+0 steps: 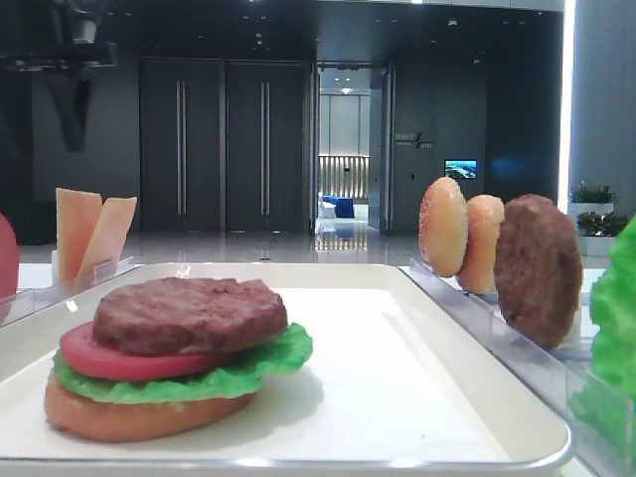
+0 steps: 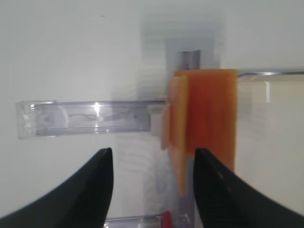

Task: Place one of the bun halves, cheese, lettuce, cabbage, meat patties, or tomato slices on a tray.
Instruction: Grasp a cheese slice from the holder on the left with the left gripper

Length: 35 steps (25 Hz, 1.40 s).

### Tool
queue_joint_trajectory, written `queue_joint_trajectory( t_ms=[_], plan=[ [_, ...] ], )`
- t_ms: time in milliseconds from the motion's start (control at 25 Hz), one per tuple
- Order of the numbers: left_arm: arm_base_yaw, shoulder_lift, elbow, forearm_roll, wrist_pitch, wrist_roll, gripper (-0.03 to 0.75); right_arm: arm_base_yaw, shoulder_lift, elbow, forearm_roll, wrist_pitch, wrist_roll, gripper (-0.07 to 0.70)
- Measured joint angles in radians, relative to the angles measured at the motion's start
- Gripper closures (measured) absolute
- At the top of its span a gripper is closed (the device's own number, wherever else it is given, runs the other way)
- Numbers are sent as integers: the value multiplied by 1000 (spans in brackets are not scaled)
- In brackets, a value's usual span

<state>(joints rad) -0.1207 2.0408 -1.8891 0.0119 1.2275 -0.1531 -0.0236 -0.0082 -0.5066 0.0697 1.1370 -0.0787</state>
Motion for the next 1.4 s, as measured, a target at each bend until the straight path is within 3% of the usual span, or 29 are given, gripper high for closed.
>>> queue_joint_trajectory(
  t_ms=[200,360,600,1000,1400],
  plan=[
    [-104,27,-10,-3,-6,-36,287,0,0,0,0,0,0,395],
    [-148,29,-12,-12,-20,-56,284,0,0,0,0,0,0,395],
    [-147,48,-14,-2,-24,-66,284,0,0,0,0,0,0,395],
    [-147,49,-14,0,-88,-72,284,0,0,0,0,0,0,395],
    [-147,128,-14,-4,-84,-72,284,0,0,0,0,0,0,395]
  ],
)
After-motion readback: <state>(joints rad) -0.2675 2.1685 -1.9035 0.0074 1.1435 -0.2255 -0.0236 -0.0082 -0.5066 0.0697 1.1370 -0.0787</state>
